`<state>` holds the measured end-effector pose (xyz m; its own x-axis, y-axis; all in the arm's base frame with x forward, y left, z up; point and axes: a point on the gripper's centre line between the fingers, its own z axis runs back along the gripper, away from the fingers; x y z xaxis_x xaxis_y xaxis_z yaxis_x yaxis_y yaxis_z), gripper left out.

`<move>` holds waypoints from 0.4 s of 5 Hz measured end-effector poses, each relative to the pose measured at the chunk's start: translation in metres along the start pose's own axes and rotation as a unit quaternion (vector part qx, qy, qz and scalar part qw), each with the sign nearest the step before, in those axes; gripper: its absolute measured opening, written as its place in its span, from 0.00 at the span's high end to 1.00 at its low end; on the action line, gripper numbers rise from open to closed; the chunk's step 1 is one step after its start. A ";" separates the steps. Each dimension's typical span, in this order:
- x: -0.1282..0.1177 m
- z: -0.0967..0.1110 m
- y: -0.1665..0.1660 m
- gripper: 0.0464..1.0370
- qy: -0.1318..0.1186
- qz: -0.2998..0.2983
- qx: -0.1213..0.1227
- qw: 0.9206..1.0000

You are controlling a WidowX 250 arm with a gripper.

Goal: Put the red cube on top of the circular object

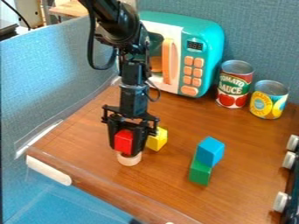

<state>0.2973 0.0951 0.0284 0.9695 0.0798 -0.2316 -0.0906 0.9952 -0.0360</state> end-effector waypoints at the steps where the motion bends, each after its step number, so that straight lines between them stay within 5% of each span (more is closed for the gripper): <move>1: 0.002 -0.005 0.001 0.42 0.006 -0.001 0.002 1.000; 2: 0.003 -0.005 0.002 0.42 0.008 0.000 0.003 1.000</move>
<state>0.2992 0.0971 0.0225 0.9660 0.0787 -0.2464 -0.0889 0.9956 -0.0308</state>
